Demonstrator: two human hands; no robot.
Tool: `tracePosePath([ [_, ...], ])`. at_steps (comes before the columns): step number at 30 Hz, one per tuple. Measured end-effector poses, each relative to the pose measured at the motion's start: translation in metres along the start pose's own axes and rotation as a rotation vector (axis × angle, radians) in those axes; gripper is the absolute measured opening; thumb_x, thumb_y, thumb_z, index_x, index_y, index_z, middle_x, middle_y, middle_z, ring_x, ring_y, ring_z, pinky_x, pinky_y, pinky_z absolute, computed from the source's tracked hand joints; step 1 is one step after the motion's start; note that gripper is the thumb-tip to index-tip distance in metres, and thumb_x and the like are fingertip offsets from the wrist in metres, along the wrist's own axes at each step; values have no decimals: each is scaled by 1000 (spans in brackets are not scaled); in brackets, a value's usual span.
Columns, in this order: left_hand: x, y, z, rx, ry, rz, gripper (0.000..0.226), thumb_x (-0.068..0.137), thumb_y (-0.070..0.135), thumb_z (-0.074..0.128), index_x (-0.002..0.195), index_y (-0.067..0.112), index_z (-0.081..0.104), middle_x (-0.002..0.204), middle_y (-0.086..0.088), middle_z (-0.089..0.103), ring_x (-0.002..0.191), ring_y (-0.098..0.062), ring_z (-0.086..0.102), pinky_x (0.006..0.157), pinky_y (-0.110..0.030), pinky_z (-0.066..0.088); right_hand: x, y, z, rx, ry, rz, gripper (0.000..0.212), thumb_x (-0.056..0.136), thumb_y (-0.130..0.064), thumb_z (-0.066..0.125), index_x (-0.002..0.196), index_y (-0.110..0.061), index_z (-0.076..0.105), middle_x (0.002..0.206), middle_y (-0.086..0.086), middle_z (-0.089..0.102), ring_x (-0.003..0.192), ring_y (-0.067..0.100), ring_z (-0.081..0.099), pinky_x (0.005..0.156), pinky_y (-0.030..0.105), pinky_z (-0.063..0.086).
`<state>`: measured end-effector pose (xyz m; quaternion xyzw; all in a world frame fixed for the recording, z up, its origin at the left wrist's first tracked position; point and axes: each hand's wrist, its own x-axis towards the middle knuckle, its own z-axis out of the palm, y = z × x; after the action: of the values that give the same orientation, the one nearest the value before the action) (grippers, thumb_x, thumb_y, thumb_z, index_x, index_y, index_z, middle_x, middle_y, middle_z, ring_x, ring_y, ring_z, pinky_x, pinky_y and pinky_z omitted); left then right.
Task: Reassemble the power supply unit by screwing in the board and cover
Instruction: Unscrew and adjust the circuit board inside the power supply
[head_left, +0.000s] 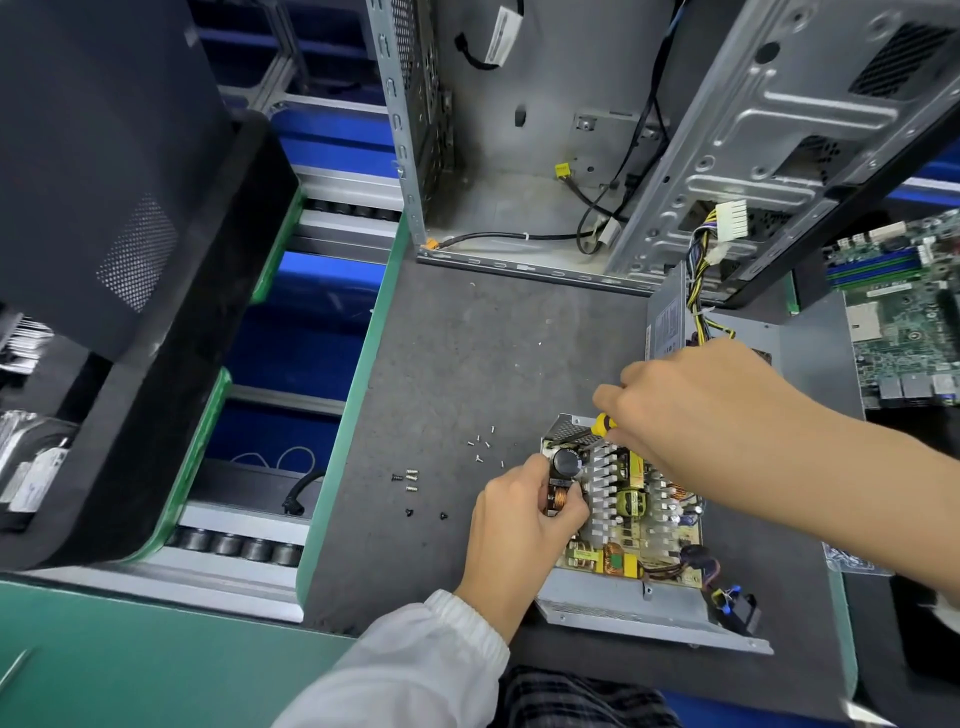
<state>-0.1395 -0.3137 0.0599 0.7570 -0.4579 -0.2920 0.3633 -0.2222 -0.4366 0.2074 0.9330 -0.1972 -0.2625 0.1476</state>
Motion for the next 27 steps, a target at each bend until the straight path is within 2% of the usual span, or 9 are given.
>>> tracePosePath([
  [3, 0, 0, 0, 2, 0, 0, 54, 84, 26, 68, 61, 32, 21, 52, 8, 26, 48, -9, 27, 49, -25, 26, 2, -4, -2, -11, -27, 4, 6, 92, -26, 56, 96, -25, 51, 66, -5, 35, 74, 20, 64, 41, 26, 12],
  [6, 0, -1, 1, 3, 0, 10, 53, 84, 26, 68, 61, 32, 21, 53, 9, 26, 48, -8, 28, 48, -21, 24, 5, -6, -5, -20, -35, 5, 5, 92, -24, 57, 92, -25, 52, 63, -5, 33, 71, 20, 63, 41, 26, 13],
  [11, 0, -2, 1, -3, 4, 16, 52, 84, 26, 68, 61, 32, 21, 54, 10, 26, 49, -9, 27, 49, -24, 26, 9, -7, -12, -47, -27, 0, 7, 91, -21, 58, 86, -25, 55, 61, -6, 36, 54, 21, 40, 41, 24, 14],
  [15, 0, -2, 1, -10, 4, 11, 52, 85, 26, 67, 61, 30, 22, 54, 10, 26, 50, -10, 27, 49, -25, 27, 12, -7, -19, -66, 19, -26, 19, 92, -20, 56, 76, -23, 46, 61, -6, 34, 53, 19, 36, 41, 25, 13],
  [18, 0, -2, 1, -11, 3, 10, 50, 85, 26, 67, 61, 28, 24, 54, 10, 28, 51, -11, 28, 49, -27, 28, 15, -6, -22, -95, 42, -53, 37, 92, -21, 56, 65, -21, 31, 60, -5, 31, 56, 21, 42, 41, 26, 14],
  [20, 0, -2, 1, -7, 2, 11, 49, 85, 26, 67, 62, 27, 24, 54, 9, 28, 51, -11, 28, 49, -27, 28, 17, -6, -24, -89, 37, -65, 37, 92, -19, 56, 64, -21, 31, 60, -4, 30, 62, 22, 53, 42, 26, 15],
  [24, 0, -1, 2, 1, 5, 13, 45, 86, 27, 68, 63, 23, 28, 55, 9, 29, 52, -11, 29, 50, -29, 31, 18, -11, -29, -77, 18, -63, 36, 90, -13, 55, 64, -19, 31, 60, -4, 31, 58, 22, 39, 42, 25, 14],
  [27, -1, -3, 2, -29, 11, -18, 41, 84, 29, 69, 68, 23, 32, 55, 9, 34, 50, -12, 33, 50, -29, 34, 17, -12, -32, -69, 9, -64, 36, 90, -11, 55, 64, -19, 32, 60, -3, 31, 61, 23, 45, 43, 25, 15],
])
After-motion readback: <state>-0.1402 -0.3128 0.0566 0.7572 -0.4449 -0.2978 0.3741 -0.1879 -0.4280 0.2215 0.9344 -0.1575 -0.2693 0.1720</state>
